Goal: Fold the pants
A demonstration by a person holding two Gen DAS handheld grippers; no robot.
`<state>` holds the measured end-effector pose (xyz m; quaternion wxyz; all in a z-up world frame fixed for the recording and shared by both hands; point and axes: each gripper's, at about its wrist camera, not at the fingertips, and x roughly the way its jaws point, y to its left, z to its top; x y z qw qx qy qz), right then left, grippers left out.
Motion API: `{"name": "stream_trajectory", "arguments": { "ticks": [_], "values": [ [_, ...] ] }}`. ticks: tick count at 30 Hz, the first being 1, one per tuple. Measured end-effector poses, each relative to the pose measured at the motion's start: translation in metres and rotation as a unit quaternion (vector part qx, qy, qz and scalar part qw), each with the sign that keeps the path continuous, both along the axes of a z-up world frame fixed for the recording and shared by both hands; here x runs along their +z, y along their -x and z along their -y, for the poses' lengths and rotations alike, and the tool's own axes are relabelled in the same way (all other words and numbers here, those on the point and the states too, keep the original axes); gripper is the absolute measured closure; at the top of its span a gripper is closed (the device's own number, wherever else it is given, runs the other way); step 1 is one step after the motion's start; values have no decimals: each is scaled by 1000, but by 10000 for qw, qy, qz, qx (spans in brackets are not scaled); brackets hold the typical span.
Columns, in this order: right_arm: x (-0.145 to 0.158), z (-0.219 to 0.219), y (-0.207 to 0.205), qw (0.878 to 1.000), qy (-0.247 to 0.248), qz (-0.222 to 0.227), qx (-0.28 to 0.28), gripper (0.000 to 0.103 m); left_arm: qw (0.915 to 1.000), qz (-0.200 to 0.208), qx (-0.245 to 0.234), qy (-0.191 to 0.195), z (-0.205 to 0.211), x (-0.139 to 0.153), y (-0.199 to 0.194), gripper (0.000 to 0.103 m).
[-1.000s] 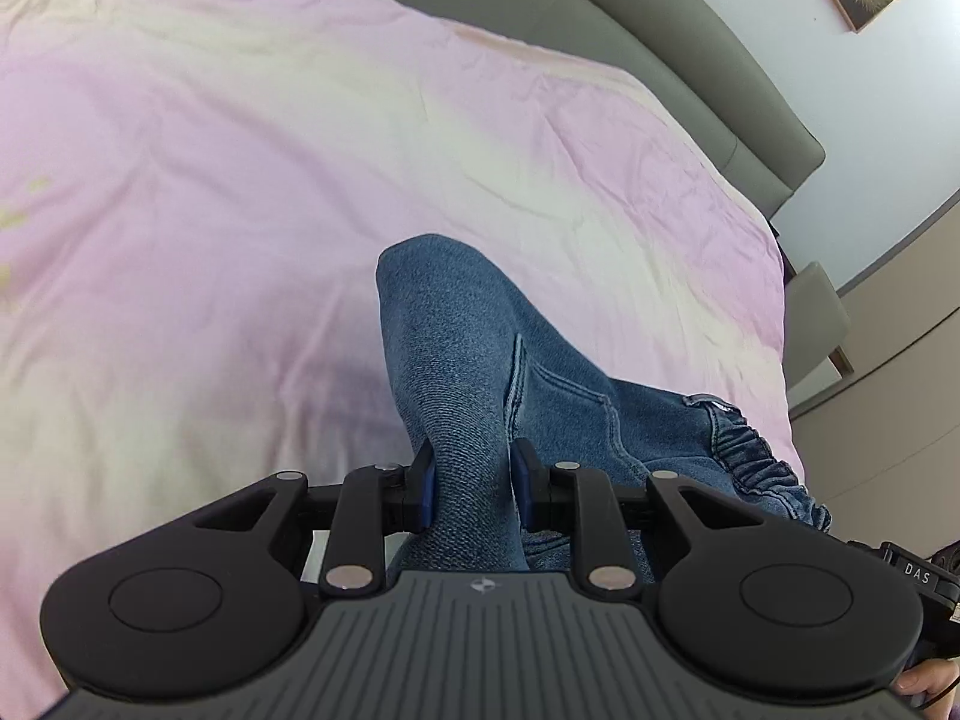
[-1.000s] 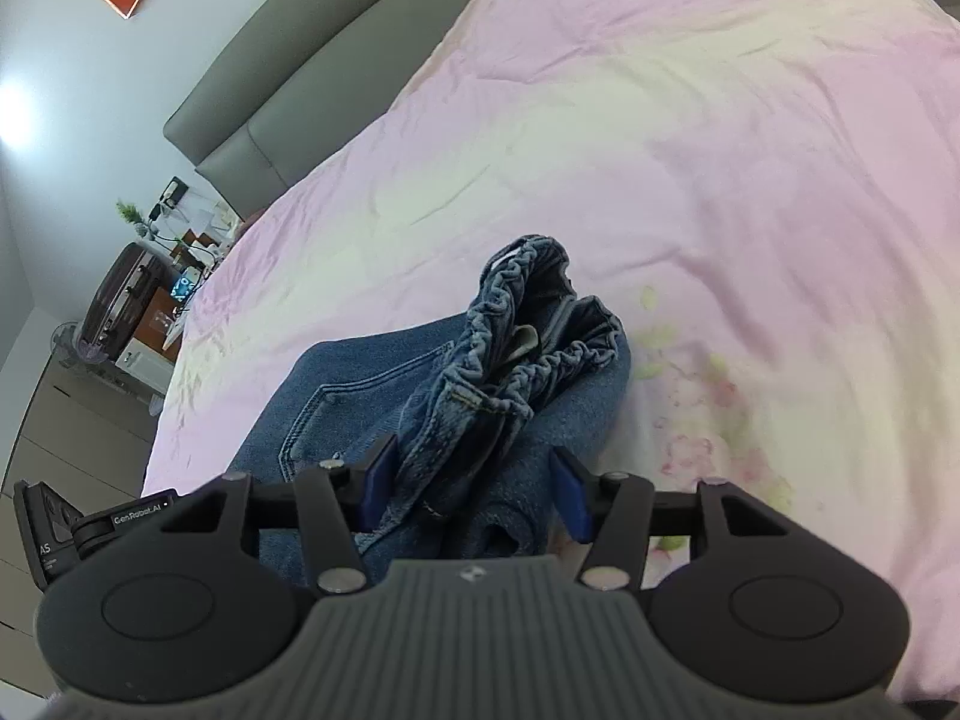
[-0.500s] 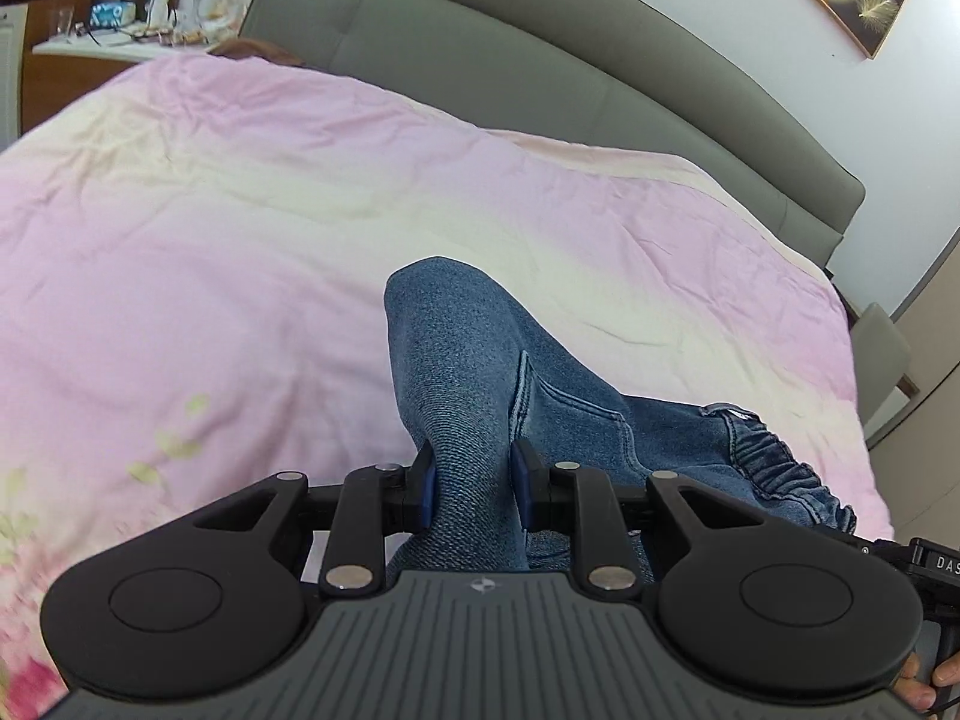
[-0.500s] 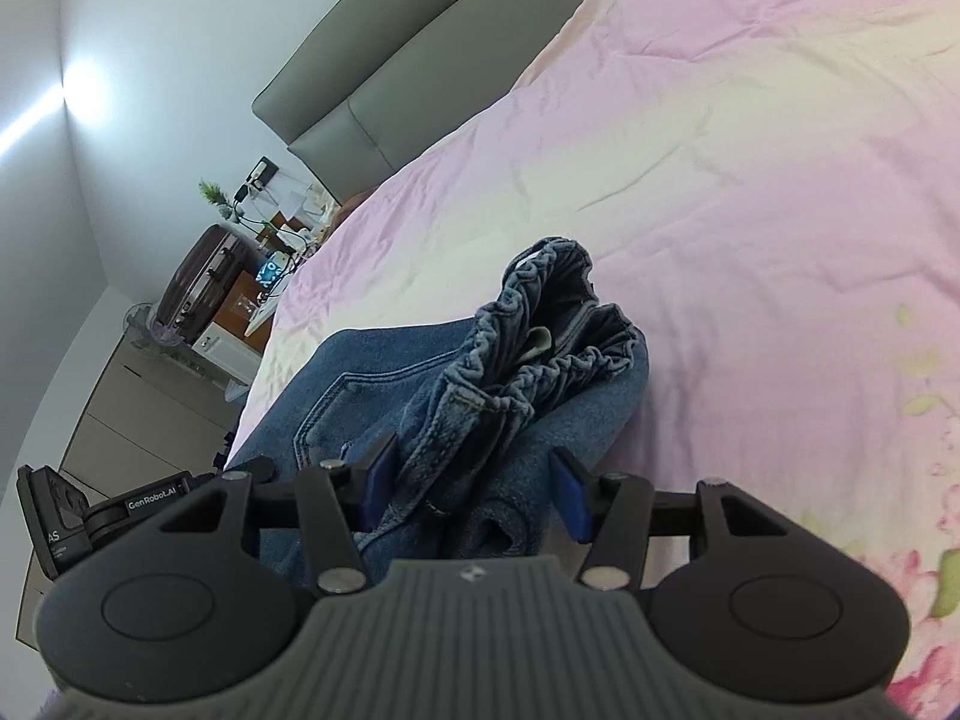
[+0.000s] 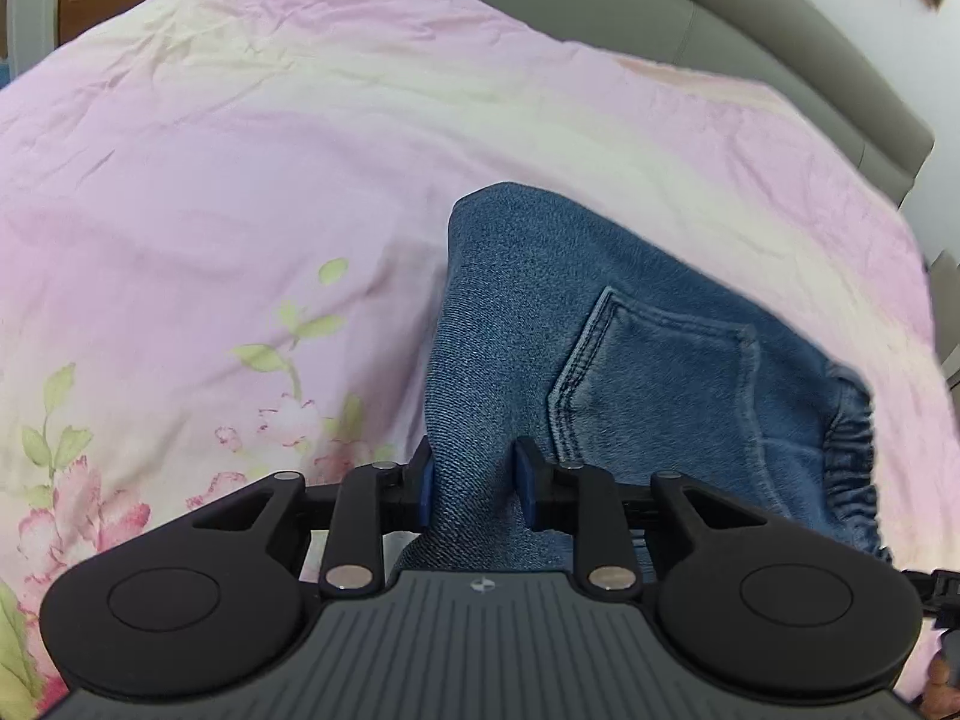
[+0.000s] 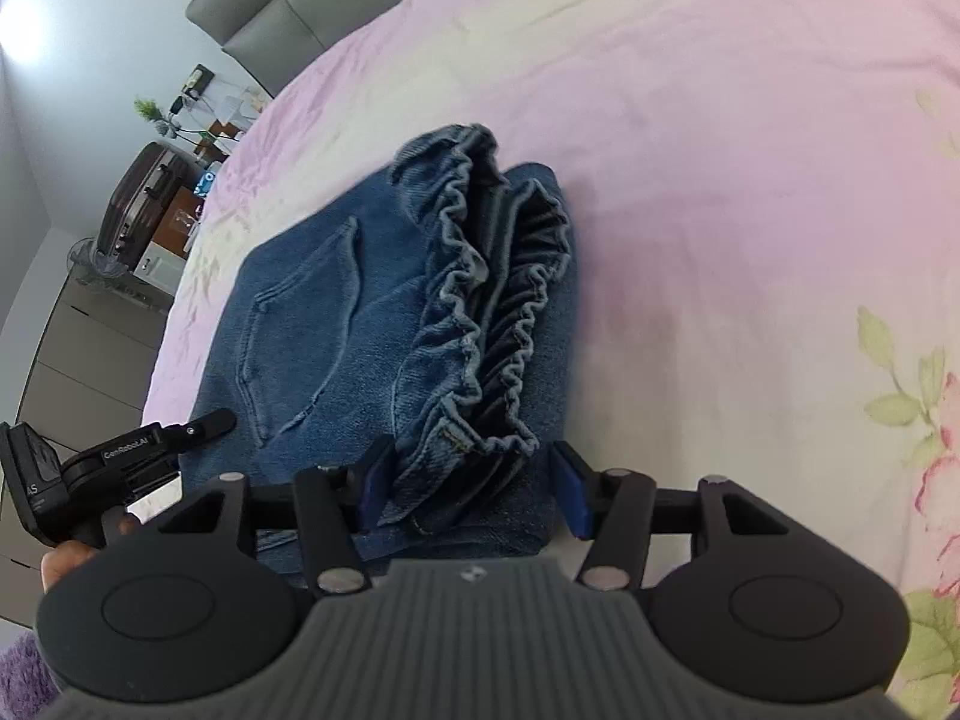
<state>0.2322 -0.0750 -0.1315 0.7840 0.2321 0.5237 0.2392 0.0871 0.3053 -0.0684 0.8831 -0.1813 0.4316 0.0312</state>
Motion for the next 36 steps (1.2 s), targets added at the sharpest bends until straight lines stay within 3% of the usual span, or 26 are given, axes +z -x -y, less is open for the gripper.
{"name": "stream_trajectory", "arguments": {
  "ticks": [2,4,6,9,12,16,18,20,23,28,32,36],
  "values": [
    [-13,-1,-5,9998,-64,-164,-85,49,9997,-144,-19,-198,3,-6,-8,67],
    [-18,1,-10,9994,-142,-292,-153,48,9997,-186,59,-149,3,-8,-9,65],
    [-16,-1,-11,9994,-103,-306,-145,48,9995,-196,106,-211,4,-5,-7,61],
    [-6,-1,-7,9997,-15,-224,-42,45,9981,-154,45,-599,11,8,1,54],
    [12,2,-4,9999,28,10,132,42,9965,-43,-33,-836,14,23,15,52],
    [52,8,6,9946,501,792,450,40,9943,-83,-305,-1021,21,40,35,51],
    [72,7,11,9866,768,1305,601,47,9918,-160,-476,-1173,28,45,42,51],
    [86,-2,13,9770,845,1753,876,67,9895,-255,-596,-1291,32,47,47,53],
    [86,-23,12,9690,910,1923,1254,80,9877,-377,-675,-1356,32,43,53,62],
    [55,-43,5,9617,1477,1830,1410,91,9870,-687,-719,-1264,21,22,61,77],
    [31,-40,-6,9698,1435,1440,1348,93,9901,-746,-643,-998,10,4,61,75],
    [19,-49,-9,9659,1597,1418,1466,93,9879,-927,-628,-1071,10,-15,56,68]
  ]
}}
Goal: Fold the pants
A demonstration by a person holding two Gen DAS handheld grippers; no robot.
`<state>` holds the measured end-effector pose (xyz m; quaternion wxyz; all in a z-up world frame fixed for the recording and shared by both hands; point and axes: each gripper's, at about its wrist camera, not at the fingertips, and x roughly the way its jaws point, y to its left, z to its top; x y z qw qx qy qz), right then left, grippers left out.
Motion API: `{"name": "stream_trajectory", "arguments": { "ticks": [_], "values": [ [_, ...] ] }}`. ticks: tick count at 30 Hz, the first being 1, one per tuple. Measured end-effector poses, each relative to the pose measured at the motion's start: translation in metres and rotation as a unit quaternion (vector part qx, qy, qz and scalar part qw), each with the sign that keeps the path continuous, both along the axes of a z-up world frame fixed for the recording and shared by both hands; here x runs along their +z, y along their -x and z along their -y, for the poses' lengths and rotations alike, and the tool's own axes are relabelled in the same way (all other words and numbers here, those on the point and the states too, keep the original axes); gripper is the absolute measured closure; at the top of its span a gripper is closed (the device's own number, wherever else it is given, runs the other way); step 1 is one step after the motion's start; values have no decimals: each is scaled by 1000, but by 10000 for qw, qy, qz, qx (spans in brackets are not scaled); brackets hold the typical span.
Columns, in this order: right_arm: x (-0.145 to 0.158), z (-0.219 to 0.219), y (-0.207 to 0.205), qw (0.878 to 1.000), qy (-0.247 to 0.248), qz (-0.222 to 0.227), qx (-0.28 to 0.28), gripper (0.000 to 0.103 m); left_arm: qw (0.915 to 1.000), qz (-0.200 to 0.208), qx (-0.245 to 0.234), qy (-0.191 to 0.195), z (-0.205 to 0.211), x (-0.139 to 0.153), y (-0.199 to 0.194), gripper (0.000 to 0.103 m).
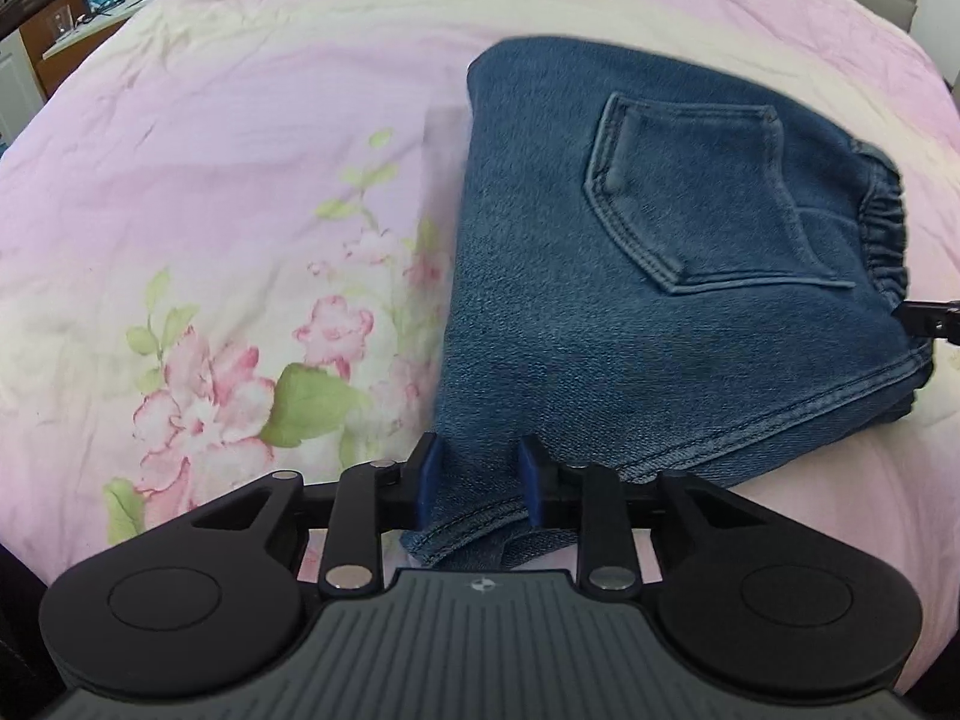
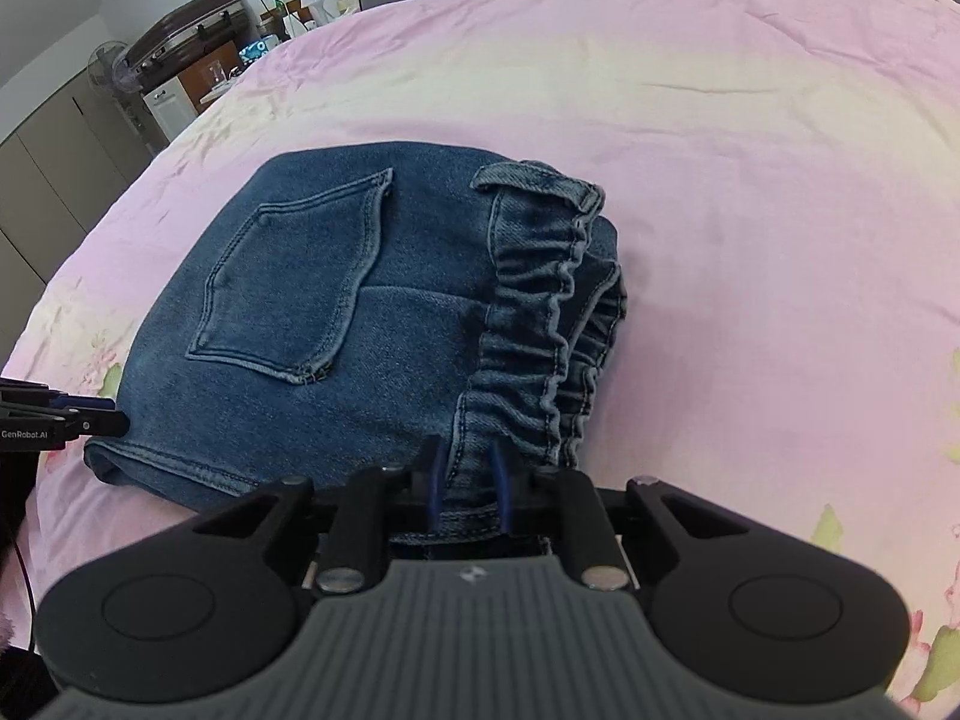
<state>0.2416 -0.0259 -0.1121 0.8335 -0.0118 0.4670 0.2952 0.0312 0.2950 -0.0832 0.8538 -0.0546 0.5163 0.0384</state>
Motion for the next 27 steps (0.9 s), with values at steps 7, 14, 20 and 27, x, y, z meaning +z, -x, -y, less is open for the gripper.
{"name": "stream_trajectory", "arguments": {
  "ticks": [7,14,20,27],
  "values": [
    [2,-11,-5,9998,216,12,-10,93,9993,-36,-61,-363,12,10,-2,66],
    [29,-10,3,9997,107,202,92,79,9970,60,-139,-763,26,48,16,66],
    [67,-2,28,9985,-53,482,257,68,9928,283,-221,-1139,41,93,26,66],
    [130,17,68,9932,-364,1016,441,58,9821,866,-432,-1616,64,168,56,50]
  ]
}}
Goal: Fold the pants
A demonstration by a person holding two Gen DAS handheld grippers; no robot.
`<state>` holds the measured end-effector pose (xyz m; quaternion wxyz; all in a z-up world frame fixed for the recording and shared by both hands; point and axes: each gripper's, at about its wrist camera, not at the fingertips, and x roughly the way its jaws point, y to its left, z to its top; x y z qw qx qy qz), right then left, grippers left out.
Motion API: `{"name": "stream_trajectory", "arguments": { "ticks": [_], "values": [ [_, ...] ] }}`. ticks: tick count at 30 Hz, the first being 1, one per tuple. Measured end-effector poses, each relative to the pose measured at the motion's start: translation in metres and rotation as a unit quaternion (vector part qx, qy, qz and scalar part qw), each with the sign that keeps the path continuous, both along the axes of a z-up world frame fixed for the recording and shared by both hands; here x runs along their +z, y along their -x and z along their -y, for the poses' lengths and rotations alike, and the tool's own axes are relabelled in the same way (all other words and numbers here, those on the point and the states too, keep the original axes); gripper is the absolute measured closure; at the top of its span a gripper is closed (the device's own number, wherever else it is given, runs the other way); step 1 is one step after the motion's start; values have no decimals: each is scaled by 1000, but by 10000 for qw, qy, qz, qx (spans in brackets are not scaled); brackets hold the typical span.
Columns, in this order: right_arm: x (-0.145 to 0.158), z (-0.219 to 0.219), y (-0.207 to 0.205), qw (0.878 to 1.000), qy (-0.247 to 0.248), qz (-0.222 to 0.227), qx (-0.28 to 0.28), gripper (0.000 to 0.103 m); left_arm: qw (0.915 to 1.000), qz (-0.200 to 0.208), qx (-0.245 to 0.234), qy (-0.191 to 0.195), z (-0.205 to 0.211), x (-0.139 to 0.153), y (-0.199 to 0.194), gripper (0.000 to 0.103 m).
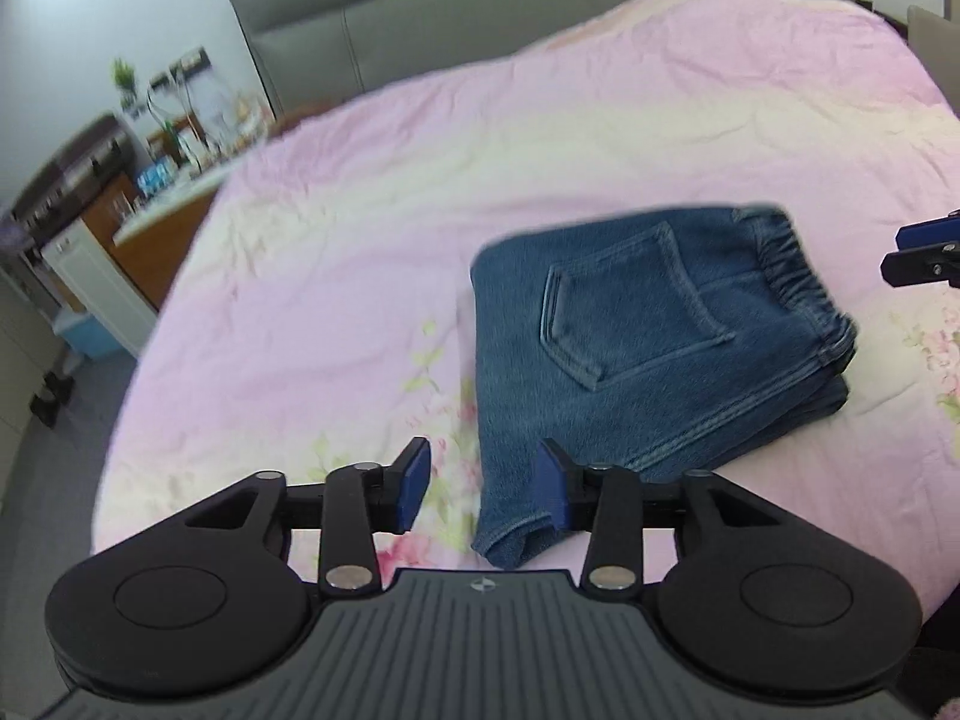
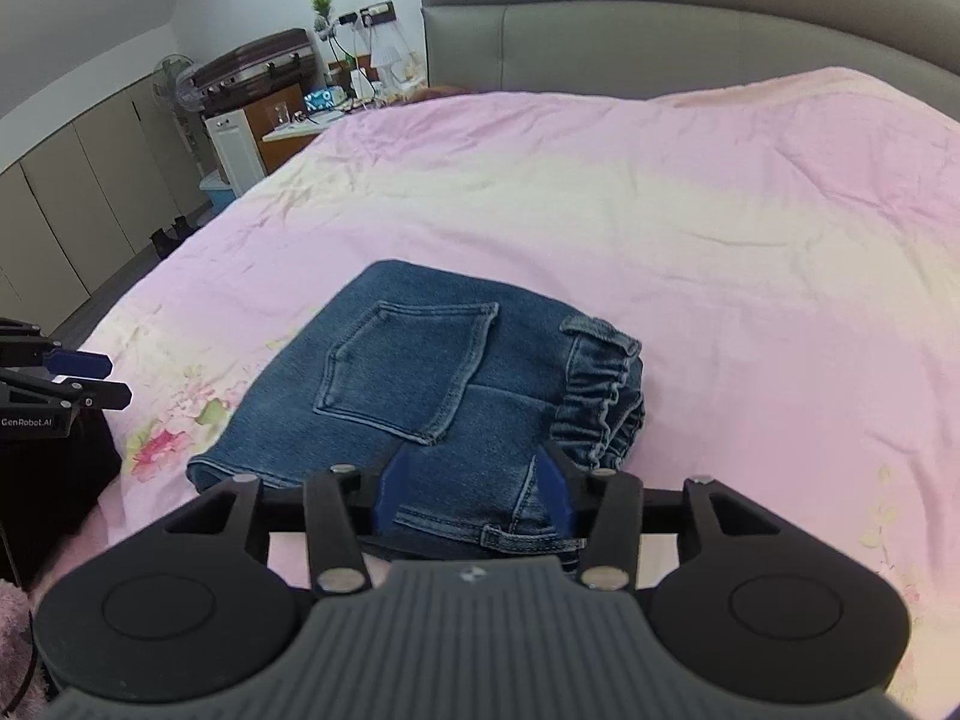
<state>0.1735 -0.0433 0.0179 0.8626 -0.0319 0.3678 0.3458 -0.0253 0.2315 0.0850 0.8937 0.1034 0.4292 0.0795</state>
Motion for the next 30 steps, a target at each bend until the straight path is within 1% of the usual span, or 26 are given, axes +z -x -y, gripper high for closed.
{"name": "stream_trajectory", "arguments": {
  "ticks": [1,2,3,4,5,6,7,8,10,13,15,18,20,22,24,27,28,30],
  "values": [
    [12,4,9,9999,-61,110,43,56,9999,165,-28,-30,4,12,6,44],
    [23,8,17,9997,-118,220,75,47,9995,325,-45,-34,8,23,13,38],
    [33,12,27,9992,-174,348,86,43,9987,507,-61,-36,12,32,20,34],
    [42,16,37,9985,-235,496,92,36,9975,699,-66,-36,17,40,28,26],
    [52,21,50,9974,-287,660,106,34,9957,917,-77,-42,24,47,36,22],
    [58,26,60,9964,-314,779,103,32,9936,1126,-93,-46,32,53,46,20],
    [64,31,73,9954,-343,893,91,28,9916,1292,-103,-42,40,56,54,14],
    [69,35,84,9944,-376,985,83,25,9894,1448,-84,-32,49,57,62,10],
    [73,45,106,9926,-409,1138,54,22,9868,1618,6,33,64,56,76,9],
    [72,57,138,9905,-424,1308,-24,21,9844,1728,187,288,80,45,92,8],
    [67,62,157,9888,-398,1432,-99,21,9814,1827,380,447,87,34,103,8],
    [56,68,178,9866,-348,1579,-212,20,9771,1939,658,578,96,18,113,8],
    [47,71,189,9845,-359,1689,-304,15,9739,2015,782,692,101,6,117,8],
    [37,70,194,9827,-288,1792,-381,15,9720,2001,925,812,104,-4,118,8],
    [25,66,196,9821,-150,1822,-451,15,9724,1911,1016,868,108,-14,117,8],
    [9,64,190,9848,-91,1649,-540,15,9758,1769,1081,700,115,-30,116,8],
    [3,64,187,9857,-90,1582,-581,15,9760,1728,1123,707,115,-37,116,8],
    [-9,65,181,9872,-52,1459,-640,15,9754,1625,1227,840,111,-47,114,8]
  ]
}}
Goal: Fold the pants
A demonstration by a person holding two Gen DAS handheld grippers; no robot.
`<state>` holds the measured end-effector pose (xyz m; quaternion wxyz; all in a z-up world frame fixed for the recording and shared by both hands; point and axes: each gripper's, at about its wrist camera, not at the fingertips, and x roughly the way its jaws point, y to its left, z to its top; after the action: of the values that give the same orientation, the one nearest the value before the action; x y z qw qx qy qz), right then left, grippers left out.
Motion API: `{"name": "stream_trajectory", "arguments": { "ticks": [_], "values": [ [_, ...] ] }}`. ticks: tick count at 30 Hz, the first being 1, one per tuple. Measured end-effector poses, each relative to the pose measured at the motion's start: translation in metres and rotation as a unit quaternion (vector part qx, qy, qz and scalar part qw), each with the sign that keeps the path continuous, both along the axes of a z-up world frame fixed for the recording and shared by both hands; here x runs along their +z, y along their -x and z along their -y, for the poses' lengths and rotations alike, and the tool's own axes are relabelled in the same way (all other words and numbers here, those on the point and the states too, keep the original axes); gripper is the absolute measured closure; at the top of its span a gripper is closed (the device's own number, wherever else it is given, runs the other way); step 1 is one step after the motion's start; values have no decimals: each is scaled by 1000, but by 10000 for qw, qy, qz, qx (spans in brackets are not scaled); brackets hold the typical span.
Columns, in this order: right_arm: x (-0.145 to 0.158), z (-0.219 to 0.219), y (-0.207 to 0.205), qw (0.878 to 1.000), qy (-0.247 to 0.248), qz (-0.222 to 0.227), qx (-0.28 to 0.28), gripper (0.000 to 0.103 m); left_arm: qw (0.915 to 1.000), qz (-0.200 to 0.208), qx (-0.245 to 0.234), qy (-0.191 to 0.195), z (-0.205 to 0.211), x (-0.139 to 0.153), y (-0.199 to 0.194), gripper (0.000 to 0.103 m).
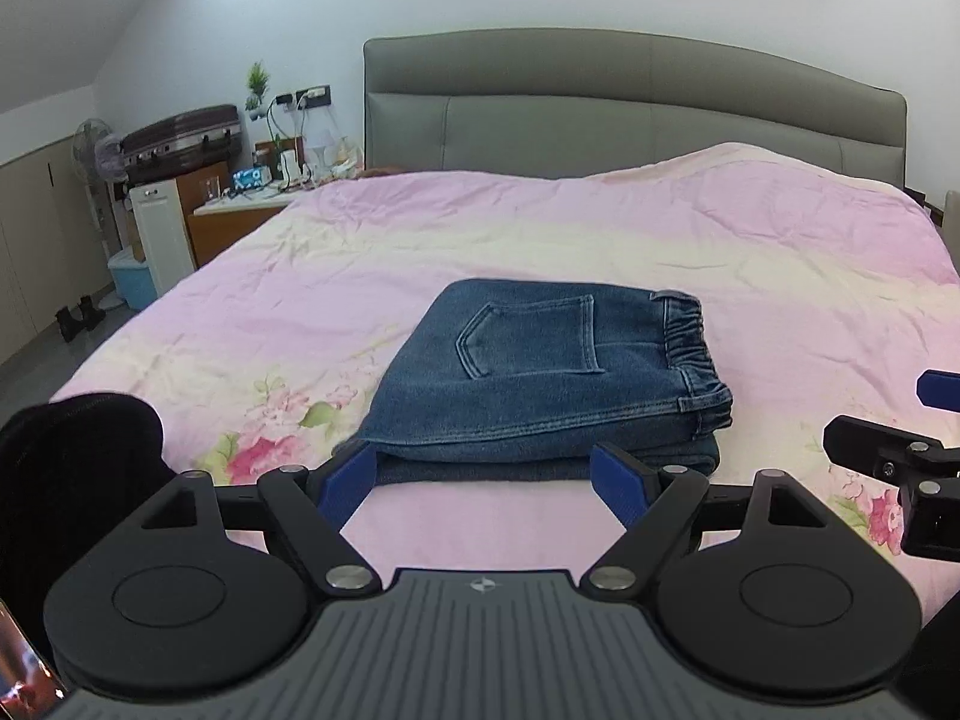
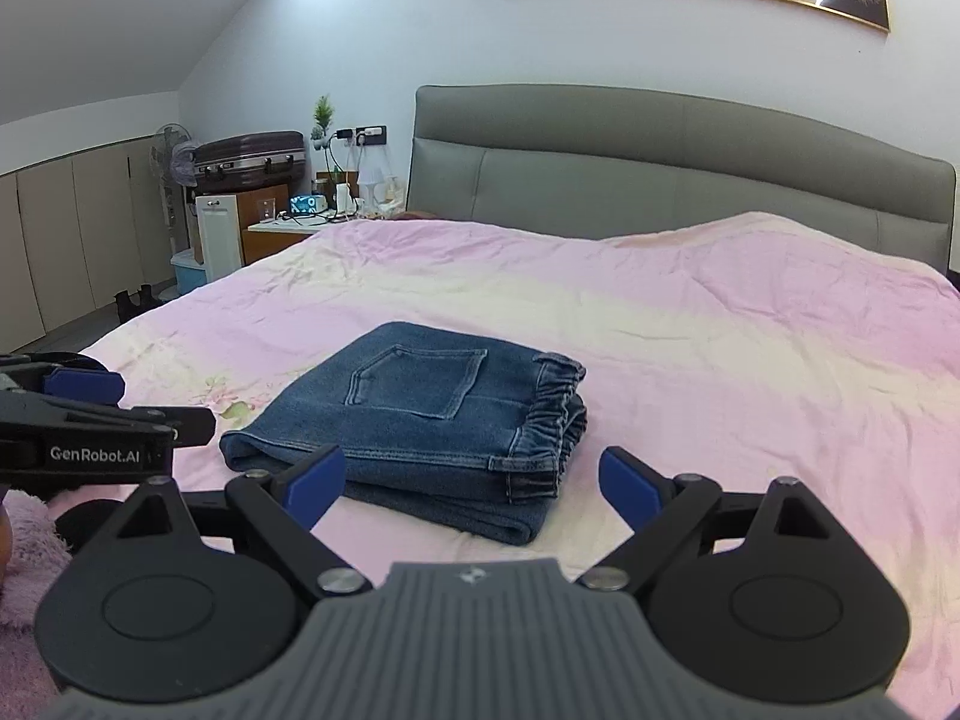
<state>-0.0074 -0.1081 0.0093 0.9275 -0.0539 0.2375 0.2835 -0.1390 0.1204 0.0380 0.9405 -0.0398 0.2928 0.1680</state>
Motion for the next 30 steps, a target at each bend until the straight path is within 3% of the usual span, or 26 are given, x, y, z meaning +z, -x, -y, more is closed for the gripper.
{"name": "stream_trajectory", "arguments": {
  "ticks": [7,30],
  "values": [
    [-20,-5,-11,9999,77,-133,-78,15,9995,-56,135,267,-4,-10,3,8],
    [-19,-2,-9,9999,-43,-135,-6,13,9997,-87,124,179,-1,-10,1,8]
  ]
}}
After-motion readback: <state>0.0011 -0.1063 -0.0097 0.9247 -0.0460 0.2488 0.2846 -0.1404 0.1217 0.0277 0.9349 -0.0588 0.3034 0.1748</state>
